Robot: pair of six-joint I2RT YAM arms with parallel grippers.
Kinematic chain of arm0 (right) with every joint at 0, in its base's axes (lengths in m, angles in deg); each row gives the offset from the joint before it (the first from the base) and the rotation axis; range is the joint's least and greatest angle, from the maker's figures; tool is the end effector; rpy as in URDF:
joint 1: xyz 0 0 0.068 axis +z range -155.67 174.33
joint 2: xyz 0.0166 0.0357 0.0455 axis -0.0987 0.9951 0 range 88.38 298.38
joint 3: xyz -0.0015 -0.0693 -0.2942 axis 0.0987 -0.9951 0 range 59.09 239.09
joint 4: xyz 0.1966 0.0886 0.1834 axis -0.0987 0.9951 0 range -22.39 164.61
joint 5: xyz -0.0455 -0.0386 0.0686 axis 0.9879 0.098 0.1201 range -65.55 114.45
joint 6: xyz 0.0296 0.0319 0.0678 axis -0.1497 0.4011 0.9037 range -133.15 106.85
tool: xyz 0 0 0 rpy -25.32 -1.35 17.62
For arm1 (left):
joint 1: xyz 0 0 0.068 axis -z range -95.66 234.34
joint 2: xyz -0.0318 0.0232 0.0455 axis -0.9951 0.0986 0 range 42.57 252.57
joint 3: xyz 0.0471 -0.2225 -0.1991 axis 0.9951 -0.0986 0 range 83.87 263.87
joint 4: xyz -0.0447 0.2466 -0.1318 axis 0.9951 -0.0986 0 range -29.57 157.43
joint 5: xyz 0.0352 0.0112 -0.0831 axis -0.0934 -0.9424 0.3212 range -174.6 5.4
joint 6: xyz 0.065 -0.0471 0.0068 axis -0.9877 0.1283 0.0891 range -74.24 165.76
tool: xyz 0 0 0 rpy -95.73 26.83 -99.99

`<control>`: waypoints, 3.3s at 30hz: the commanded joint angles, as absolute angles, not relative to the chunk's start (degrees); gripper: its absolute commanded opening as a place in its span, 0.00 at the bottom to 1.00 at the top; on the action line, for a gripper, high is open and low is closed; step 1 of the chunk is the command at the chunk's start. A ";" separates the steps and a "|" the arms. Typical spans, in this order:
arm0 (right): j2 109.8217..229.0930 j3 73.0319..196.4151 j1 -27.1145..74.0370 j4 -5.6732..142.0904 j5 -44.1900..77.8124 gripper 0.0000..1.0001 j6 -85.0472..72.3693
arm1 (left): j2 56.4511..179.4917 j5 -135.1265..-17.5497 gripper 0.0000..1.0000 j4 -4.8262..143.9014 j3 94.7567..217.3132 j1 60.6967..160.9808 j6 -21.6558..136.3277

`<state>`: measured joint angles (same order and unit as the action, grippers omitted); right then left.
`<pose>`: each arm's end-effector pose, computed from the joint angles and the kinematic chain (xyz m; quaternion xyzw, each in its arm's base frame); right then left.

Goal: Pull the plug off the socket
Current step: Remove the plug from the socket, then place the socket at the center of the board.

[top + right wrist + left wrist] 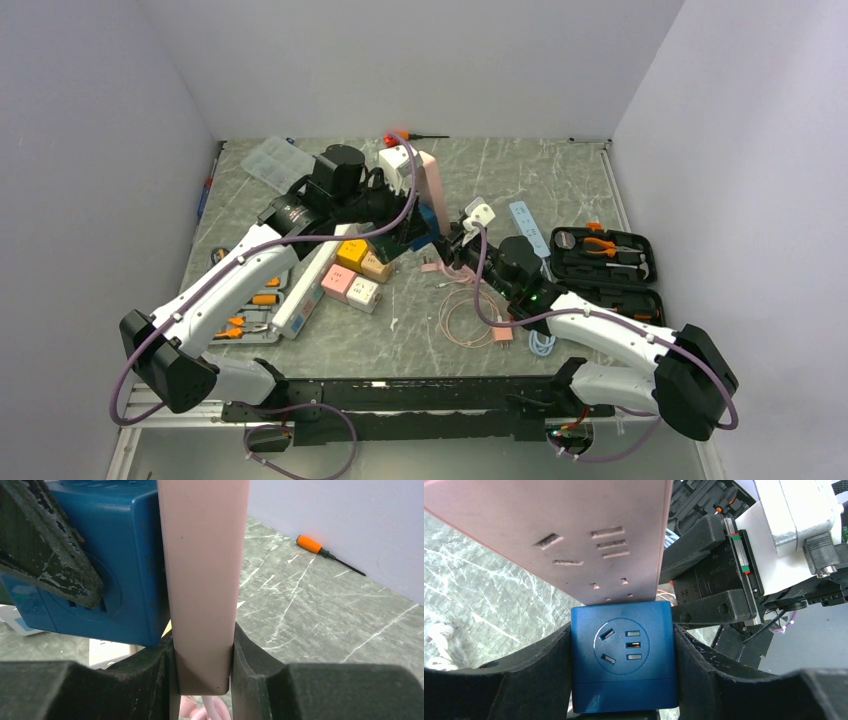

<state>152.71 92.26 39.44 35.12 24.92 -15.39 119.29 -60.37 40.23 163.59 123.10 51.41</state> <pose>0.2097 0.2096 0.2947 -0.2779 0.6412 0.2587 0.6669 0.2490 -0.2366 0.4176 0.3432 0.7544 -0.3638 0.4251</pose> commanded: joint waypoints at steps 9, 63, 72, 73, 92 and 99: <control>151.54 93.19 35.01 37.44 36.23 0.00 -20.46 | 114.60 -50.27 0.00 42.81 165.68 123.68 50.04; 152.39 84.56 27.80 37.94 52.80 0.00 -15.25 | 113.23 -49.91 0.00 34.45 169.28 122.73 42.98; 166.75 95.40 26.76 53.72 49.82 0.03 -5.63 | 114.68 -52.87 0.00 37.90 168.88 122.59 42.95; 170.06 98.14 26.58 55.40 49.63 0.02 -5.75 | 114.98 -53.32 0.00 38.09 168.65 122.64 42.98; 191.57 126.95 17.04 80.64 34.11 0.74 3.27 | 117.59 -59.27 0.00 39.52 162.65 122.79 47.31; 181.45 124.16 16.82 82.57 34.95 0.91 6.40 | 122.42 -63.25 0.00 40.98 156.71 126.41 48.42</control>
